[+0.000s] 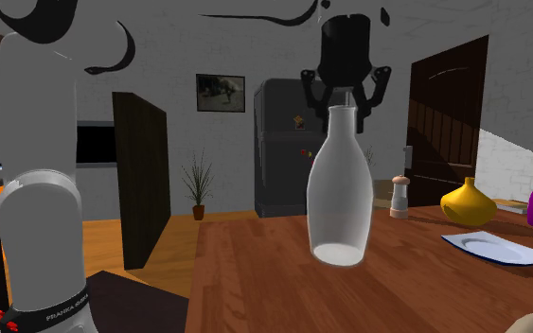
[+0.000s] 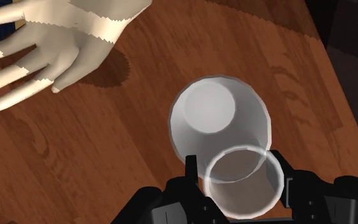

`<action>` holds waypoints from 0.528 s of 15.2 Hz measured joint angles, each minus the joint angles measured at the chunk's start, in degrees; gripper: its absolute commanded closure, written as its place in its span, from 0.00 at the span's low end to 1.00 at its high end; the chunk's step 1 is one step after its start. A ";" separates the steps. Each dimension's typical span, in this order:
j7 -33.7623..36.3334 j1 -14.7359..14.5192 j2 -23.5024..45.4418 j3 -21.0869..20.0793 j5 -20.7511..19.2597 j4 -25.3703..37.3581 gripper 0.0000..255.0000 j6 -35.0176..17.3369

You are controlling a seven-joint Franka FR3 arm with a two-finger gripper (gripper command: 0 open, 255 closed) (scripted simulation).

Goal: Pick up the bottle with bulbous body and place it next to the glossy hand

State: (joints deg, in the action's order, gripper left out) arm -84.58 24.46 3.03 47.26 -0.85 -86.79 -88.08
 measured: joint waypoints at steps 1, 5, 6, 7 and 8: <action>0.02 0.00 0.02 0.00 0.01 -0.76 1.00 -0.78; 0.83 -0.46 -1.08 -0.29 -0.79 -4.91 1.00 -4.14; 0.87 -0.46 -1.11 -0.30 -0.81 -5.67 1.00 -4.89; 1.11 -0.59 -1.46 -0.38 -1.07 -6.57 1.00 -5.54; 1.13 -0.58 -1.47 -0.38 -1.08 -7.32 1.00 -6.28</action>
State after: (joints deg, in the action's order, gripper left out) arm -83.45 23.89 1.55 46.89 -1.94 -94.11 -94.37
